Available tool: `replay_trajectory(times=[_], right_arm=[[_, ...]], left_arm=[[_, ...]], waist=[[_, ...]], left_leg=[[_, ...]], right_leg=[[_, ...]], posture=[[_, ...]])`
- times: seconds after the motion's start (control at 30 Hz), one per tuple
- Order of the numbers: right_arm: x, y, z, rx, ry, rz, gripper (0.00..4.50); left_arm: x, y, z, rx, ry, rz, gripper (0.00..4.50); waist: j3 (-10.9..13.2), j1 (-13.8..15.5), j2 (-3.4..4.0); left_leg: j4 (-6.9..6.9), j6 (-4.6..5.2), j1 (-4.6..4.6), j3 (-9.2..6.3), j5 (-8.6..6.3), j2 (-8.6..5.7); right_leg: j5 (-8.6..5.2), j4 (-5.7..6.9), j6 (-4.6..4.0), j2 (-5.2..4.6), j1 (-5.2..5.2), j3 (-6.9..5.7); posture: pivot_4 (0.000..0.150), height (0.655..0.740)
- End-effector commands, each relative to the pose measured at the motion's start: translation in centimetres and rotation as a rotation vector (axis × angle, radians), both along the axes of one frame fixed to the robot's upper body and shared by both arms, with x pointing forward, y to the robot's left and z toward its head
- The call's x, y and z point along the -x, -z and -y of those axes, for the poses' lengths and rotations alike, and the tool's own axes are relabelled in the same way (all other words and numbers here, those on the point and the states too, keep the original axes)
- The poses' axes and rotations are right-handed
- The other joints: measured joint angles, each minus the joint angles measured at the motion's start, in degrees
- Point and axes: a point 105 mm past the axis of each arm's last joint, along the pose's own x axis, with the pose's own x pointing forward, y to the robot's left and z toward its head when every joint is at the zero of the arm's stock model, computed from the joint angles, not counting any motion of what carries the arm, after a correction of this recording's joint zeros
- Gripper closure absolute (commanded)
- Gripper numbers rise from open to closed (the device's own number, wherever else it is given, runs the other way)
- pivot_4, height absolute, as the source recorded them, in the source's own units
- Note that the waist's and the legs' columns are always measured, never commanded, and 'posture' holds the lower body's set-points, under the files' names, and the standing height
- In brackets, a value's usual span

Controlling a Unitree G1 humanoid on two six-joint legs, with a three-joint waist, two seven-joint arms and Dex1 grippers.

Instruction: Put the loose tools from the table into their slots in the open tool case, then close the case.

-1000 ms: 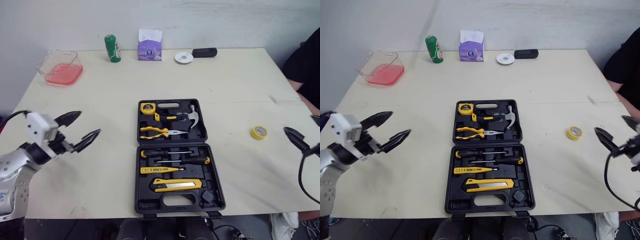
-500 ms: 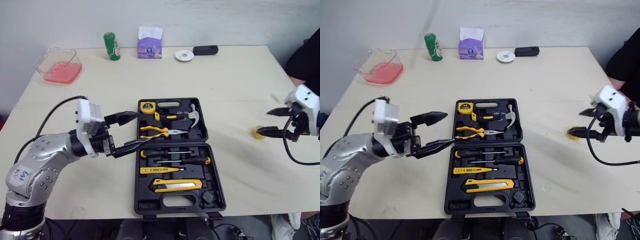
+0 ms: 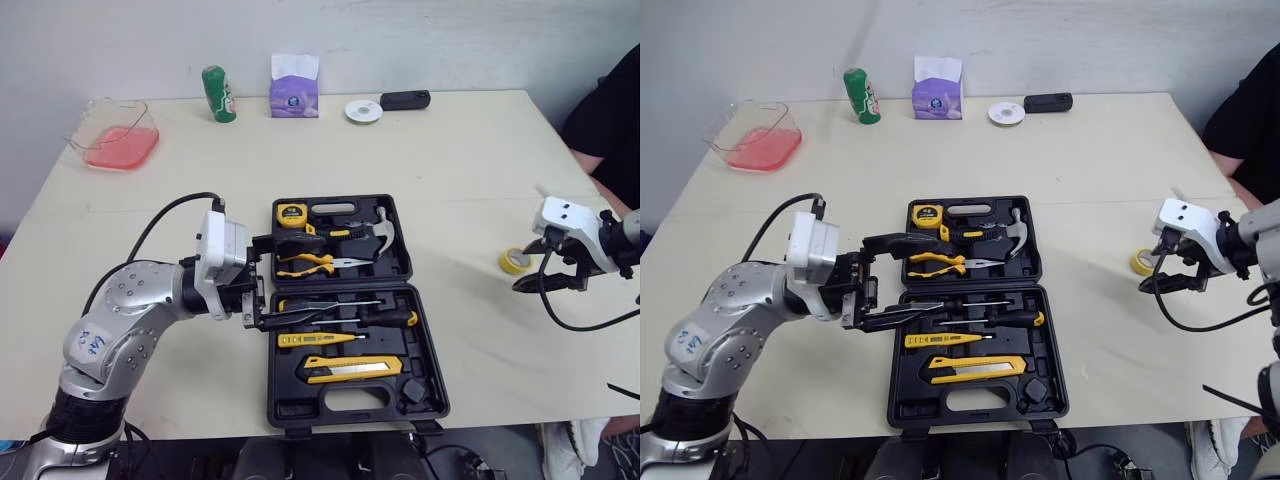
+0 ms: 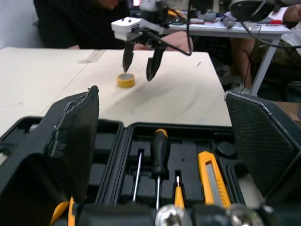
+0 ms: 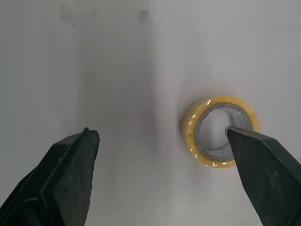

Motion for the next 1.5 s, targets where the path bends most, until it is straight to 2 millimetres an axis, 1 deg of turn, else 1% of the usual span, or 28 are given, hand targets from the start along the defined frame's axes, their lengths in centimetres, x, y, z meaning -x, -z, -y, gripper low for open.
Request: replay_trajectory(times=[0.03, 0.37, 0.47, 0.73, 0.93, 1.03, 1.13, 1.2, 1.27, 1.33, 1.43, 1.5], right_arm=[[-0.1, -0.2, 1.0, 0.047, 0.01, -0.006, 0.0], [-0.6, 0.3, 0.8, 0.055, -0.002, -0.03, 0.0], [-0.7, 0.8, 0.5, 0.043, 0.007, -0.071, 0.0], [-1.5, 1.6, -0.2, 0.051, 0.002, -0.067, 0.0], [-1.4, 1.8, -0.3, 0.056, -0.007, -0.094, 0.0], [-1.5, 1.9, -0.2, 0.067, -0.001, -0.085, 0.88], [-1.5, 2.1, 0.1, 0.085, 0.002, -0.083, 2.42], [-1.6, 2.2, 0.1, 0.091, -0.001, -0.071, 3.54], [-1.7, 2.1, 0.1, 0.092, -0.022, -0.052, 4.48], [-1.5, 1.9, 0.0, 0.092, -0.044, -0.044, 4.48], [-0.9, 0.7, -0.1, 0.091, -0.113, -0.039, 4.48], [-0.1, -0.4, -0.8, 0.087, -0.192, -0.019, 4.48]], left_arm=[[0.8, -0.6, 0.3, 0.002, 0.034, 0.025, 0.02], [1.8, -0.8, 0.3, 0.012, 0.095, -0.032, 0.02], [2.3, -1.0, 0.6, 0.006, 0.128, -0.023, 0.02], [2.2, -1.0, 0.6, 0.001, 0.134, -0.017, 0.02], [2.3, -0.9, 0.5, 0.0, 0.134, -0.018, 0.02], [2.4, -0.9, 0.5, -0.002, 0.136, -0.017, 0.0], [2.5, -0.8, 0.5, -0.005, 0.136, -0.014, 0.0], [2.5, -0.8, 0.5, -0.007, 0.138, -0.012, 0.0], [2.6, -0.7, 0.6, -0.012, 0.146, -0.01, 0.0], [2.6, -0.6, 0.7, -0.014, 0.152, -0.009, 0.0], [2.8, -0.3, 0.5, -0.036, 0.17, -0.008, 0.0], [2.8, -0.2, 0.3, -0.04, 0.169, 0.002, 0.0]], waist=[[0.0, 0.06, 0.0], [0.01, 0.07, 0.02], [0.01, 0.06, 0.02], [0.01, -0.04, 0.02], [0.01, -0.04, 0.02], [0.01, -0.04, 0.02], [0.01, -0.05, 0.02], [0.01, -0.06, 0.02], [0.01, -0.07, 0.02], [0.01, -0.16, 0.02], [0.02, -0.32, 0.03], [0.05, -0.34, 0.09]], left_leg=[[0.01, 0.0, 0.0, -0.01, 0.0, 0.01], [0.1, 0.0, -0.01, -0.02, -0.01, 0.0], [0.13, 0.0, -0.01, -0.02, -0.01, 0.0], [0.16, -0.01, -0.01, -0.02, -0.01, 0.0], [0.18, 0.0, -0.01, -0.03, -0.01, 0.0], [0.2, -0.01, -0.01, -0.03, -0.01, 0.0], [0.2, -0.01, -0.01, -0.03, -0.01, 0.0], [0.2, -0.01, -0.01, -0.03, -0.01, 0.0], [0.21, -0.01, -0.01, -0.04, -0.01, 0.0], [0.25, -0.01, -0.01, -0.05, -0.01, 0.0], [0.25, -0.01, -0.01, -0.06, -0.01, 0.0], [0.25, -0.02, -0.01, -0.06, -0.02, 0.0]], right_leg=[[0.0, 0.01, 0.0, 0.0, 0.0, -0.01], [0.0, 0.04, 0.0, -0.02, 0.01, 0.02], [0.0, 0.07, 0.0, -0.01, 0.01, 0.02], [0.0, 0.09, 0.0, 0.0, 0.01, 0.02], [0.0, 0.11, 0.0, 0.0, 0.02, 0.03], [0.0, 0.12, 0.0, -0.01, 0.02, 0.03], [0.0, 0.12, 0.0, 0.0, 0.02, 0.03], [0.0, 0.12, 0.0, -0.01, 0.02, 0.03], [0.0, 0.12, 0.0, 0.0, 0.04, 0.03], [0.0, 0.14, 0.0, 0.0, 0.05, 0.03], [0.0, 0.16, 0.0, 0.01, 0.05, 0.03], [0.0, 0.15, 0.0, 0.0, 0.05, 0.03]], posture=[[0.15, 0.74], [0.15, 0.74], [0.15, 0.74], [0.15, 0.74], [0.15, 0.74], [0.15, 0.74], [0.15, 0.74], [0.15, 0.74], [0.15, 0.74], [0.15, 0.74], [0.15, 0.74], [0.15, 0.74]])
